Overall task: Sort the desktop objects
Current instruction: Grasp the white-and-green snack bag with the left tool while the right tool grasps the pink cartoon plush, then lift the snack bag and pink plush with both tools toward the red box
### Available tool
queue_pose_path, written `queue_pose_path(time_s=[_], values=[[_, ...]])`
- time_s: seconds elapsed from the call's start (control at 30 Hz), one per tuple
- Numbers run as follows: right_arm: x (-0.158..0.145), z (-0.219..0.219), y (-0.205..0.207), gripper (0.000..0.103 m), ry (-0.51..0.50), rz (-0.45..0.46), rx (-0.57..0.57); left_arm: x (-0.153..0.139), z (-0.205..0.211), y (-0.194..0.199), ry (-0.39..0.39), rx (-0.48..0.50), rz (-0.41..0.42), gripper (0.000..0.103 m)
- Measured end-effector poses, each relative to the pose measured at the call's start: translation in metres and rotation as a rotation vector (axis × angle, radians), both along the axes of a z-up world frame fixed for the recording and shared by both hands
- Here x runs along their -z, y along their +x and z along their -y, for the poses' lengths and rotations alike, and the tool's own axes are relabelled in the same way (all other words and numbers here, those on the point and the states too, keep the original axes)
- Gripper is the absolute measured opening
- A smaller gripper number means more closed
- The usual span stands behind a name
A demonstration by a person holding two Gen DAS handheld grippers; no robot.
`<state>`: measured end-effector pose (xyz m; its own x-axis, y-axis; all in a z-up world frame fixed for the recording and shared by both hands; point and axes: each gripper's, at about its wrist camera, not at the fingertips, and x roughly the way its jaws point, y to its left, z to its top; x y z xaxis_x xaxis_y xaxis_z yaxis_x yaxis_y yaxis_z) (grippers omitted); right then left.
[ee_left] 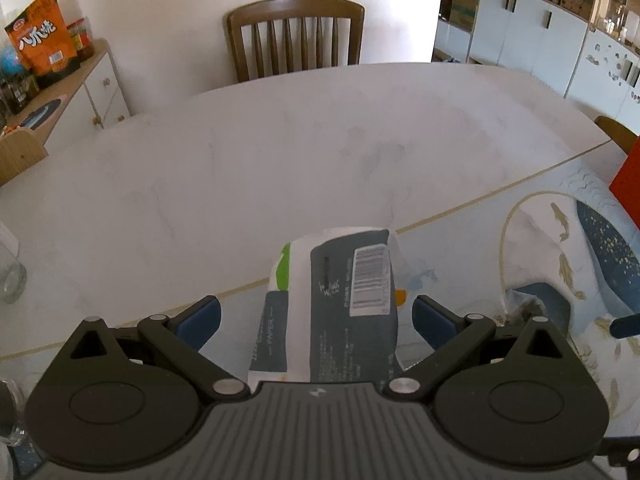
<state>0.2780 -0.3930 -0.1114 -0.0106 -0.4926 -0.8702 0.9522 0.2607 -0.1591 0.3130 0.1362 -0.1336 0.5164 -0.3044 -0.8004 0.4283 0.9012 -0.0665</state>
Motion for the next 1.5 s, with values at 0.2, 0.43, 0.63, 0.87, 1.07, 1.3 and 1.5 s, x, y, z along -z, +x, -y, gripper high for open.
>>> queue_pose_path(time_s=[0.2,0.43,0.63,0.87,1.07,1.3,1.5], values=[[0.014,0.004,0.006,0.078,0.039,-0.018,-0.016,0.007,0.001,0.002,-0.001,0.008,-0.021,0.102],[0.02,0.007,0.007,0.074,0.056,-0.018,-0.018,0.009,0.002,0.005,0.001,0.004,-0.028,0.101],[0.023,0.008,0.008,0.068,0.058,-0.01,0.03,0.011,0.002,0.003,0.004,0.005,-0.029,0.08],[0.022,0.005,0.011,0.058,0.058,-0.017,0.013,0.008,0.002,-0.003,0.005,0.021,-0.022,0.058],[0.019,0.003,0.008,0.05,0.051,-0.034,0.02,0.002,0.001,-0.009,0.004,0.011,-0.001,0.048],[0.014,-0.004,0.003,0.049,0.044,-0.049,0.029,-0.011,-0.002,-0.018,-0.004,0.002,0.028,0.042],[0.002,-0.012,-0.002,0.049,0.019,-0.047,0.033,-0.025,-0.007,-0.027,-0.014,-0.006,0.036,0.041]])
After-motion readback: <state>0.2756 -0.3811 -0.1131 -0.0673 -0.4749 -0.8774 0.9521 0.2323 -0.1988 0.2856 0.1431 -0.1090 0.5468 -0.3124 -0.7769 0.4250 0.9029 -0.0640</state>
